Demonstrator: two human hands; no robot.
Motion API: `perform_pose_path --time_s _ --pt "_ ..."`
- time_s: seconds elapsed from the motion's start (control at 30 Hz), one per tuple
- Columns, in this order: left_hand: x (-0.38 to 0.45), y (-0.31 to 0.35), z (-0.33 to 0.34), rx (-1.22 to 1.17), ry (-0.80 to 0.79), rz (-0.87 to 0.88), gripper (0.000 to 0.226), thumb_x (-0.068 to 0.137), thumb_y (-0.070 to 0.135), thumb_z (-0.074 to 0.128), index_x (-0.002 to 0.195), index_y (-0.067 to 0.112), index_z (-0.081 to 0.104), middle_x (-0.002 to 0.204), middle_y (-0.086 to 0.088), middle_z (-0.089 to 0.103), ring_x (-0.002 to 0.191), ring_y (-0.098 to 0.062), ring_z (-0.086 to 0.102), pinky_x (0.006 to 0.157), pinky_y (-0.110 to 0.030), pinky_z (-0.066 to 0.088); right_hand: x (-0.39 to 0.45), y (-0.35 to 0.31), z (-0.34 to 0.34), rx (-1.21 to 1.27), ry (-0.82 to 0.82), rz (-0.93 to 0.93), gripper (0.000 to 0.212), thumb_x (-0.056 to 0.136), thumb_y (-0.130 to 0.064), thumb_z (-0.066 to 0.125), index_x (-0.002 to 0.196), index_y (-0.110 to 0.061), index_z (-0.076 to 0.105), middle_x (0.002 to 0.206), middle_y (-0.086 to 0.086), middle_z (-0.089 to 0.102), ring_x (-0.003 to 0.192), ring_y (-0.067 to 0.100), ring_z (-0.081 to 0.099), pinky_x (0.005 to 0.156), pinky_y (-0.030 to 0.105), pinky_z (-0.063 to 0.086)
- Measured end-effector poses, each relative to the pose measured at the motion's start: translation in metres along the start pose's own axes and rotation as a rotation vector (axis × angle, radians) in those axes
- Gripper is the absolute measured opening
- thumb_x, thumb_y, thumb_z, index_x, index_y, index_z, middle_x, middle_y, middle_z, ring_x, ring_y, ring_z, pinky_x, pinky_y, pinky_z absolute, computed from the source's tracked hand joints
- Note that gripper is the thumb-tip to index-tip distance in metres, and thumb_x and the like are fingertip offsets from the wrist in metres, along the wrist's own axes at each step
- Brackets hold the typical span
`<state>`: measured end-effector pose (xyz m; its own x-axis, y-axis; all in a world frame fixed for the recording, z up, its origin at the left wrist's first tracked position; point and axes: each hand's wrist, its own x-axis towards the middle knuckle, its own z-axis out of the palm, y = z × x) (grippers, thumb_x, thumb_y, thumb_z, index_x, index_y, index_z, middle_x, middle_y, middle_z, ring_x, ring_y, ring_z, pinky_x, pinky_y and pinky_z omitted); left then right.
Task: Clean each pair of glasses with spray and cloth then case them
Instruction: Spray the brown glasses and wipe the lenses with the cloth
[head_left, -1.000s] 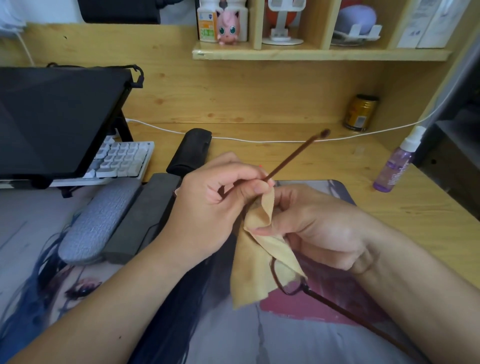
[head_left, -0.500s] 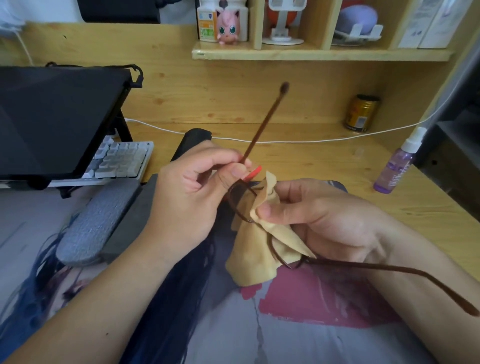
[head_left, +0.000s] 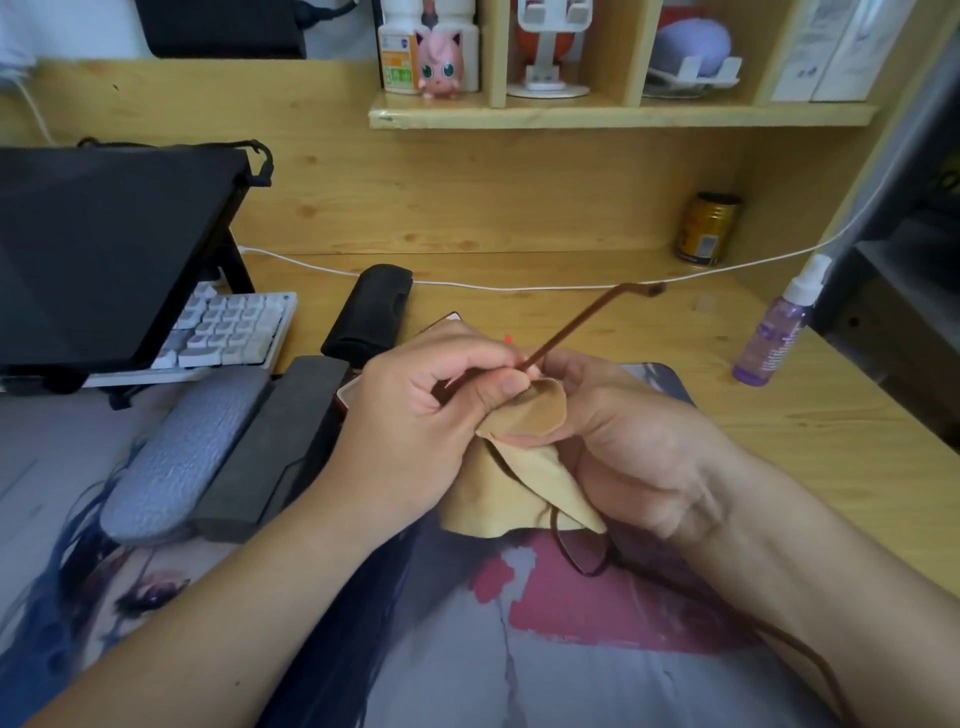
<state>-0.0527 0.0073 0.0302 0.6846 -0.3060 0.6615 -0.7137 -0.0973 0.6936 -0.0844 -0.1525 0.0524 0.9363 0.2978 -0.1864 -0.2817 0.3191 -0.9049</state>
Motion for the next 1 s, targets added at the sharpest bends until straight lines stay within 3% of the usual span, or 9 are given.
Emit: perform_pose_path --time_s 0.1,0.23,0.47,0.6,0.67,0.73,0.83,0.9,1.0 --pt "0.001 -0.004 0.0 0.015 0.039 -0.012 0.011 0.092 0.015 0.071 0.092 0.026 0.075 0.084 0.005 0.068 0.081 -0.019 0.065 0.072 -0.032 0.052 -0.002 -0.002 0.001 0.037 0.057 -0.011 0.047 0.061 0.012 0.073 0.101 -0.01 0.063 0.083 0.009 0.07 0.075 0.02 0.07 0.072 0.029 0.057" --pt "-0.001 -0.008 -0.005 0.029 0.081 0.002 0.008 0.094 0.013 0.068 0.095 0.015 0.076 0.088 -0.006 0.069 0.086 -0.024 0.067 0.077 -0.044 0.054 -0.003 -0.003 0.001 0.066 0.074 -0.029 0.044 0.065 0.007 0.071 0.106 -0.008 0.066 0.08 0.008 0.072 0.07 0.018 0.071 0.063 0.029 0.059" --pt "0.001 -0.004 -0.018 -0.01 0.158 0.015 0.009 0.095 0.025 0.065 0.095 0.03 0.073 0.091 0.014 0.069 0.09 -0.015 0.068 0.082 -0.029 0.053 -0.006 -0.008 -0.004 -0.229 -0.023 -0.071 0.041 0.074 0.018 0.068 0.107 -0.006 0.065 0.092 0.014 0.073 0.083 0.024 0.07 0.077 0.033 0.058" --pt "-0.001 0.0 -0.014 0.063 0.066 0.114 0.014 0.096 0.018 0.066 0.089 0.03 0.071 0.085 0.01 0.068 0.085 -0.021 0.064 0.076 -0.029 0.05 -0.007 -0.009 -0.005 -0.388 -0.104 -0.02 0.05 0.066 0.016 0.077 0.104 -0.015 0.068 0.098 0.016 0.072 0.089 0.027 0.071 0.079 0.036 0.059" --pt "-0.002 0.0 -0.01 0.076 0.017 0.131 0.012 0.094 0.014 0.066 0.09 0.024 0.071 0.086 0.009 0.069 0.085 -0.02 0.063 0.078 -0.028 0.049 -0.007 -0.007 -0.003 -0.448 -0.111 -0.014 0.061 0.065 0.017 0.079 0.118 -0.012 0.064 0.114 0.027 0.068 0.104 0.039 0.069 0.095 0.049 0.054" --pt "-0.002 -0.001 -0.007 0.071 -0.009 0.126 0.01 0.093 0.013 0.067 0.091 0.022 0.072 0.088 0.01 0.069 0.087 -0.017 0.064 0.081 -0.024 0.047 -0.008 -0.005 0.002 -0.479 -0.068 -0.051 0.06 0.069 0.02 0.077 0.12 -0.008 0.062 0.114 0.028 0.067 0.105 0.031 0.068 0.1 0.049 0.05" --pt "-0.001 -0.001 -0.002 0.08 -0.023 0.111 0.012 0.093 0.011 0.069 0.091 0.022 0.072 0.087 0.011 0.068 0.086 -0.015 0.063 0.08 -0.024 0.047 -0.009 -0.004 0.007 -0.356 -0.031 -0.09 0.044 0.073 0.021 0.073 0.111 0.002 0.061 0.097 0.019 0.066 0.094 0.024 0.066 0.09 0.037 0.056" --pt "0.0 -0.002 0.001 0.086 -0.021 0.101 0.013 0.093 0.01 0.068 0.091 0.023 0.072 0.084 0.011 0.066 0.085 -0.014 0.062 0.08 -0.021 0.046 -0.008 -0.003 0.007 -0.226 0.007 -0.085 0.042 0.075 0.022 0.07 0.113 0.009 0.058 0.095 0.019 0.066 0.094 0.028 0.066 0.089 0.037 0.054" --pt "0.001 -0.002 0.002 0.074 0.013 0.052 0.015 0.093 0.012 0.068 0.092 0.026 0.073 0.082 0.011 0.065 0.085 -0.013 0.063 0.079 -0.018 0.046 -0.007 -0.002 0.008 -0.075 0.071 -0.081 0.039 0.075 0.023 0.066 0.107 0.0 0.063 0.092 0.016 0.07 0.087 0.027 0.069 0.085 0.04 0.055"
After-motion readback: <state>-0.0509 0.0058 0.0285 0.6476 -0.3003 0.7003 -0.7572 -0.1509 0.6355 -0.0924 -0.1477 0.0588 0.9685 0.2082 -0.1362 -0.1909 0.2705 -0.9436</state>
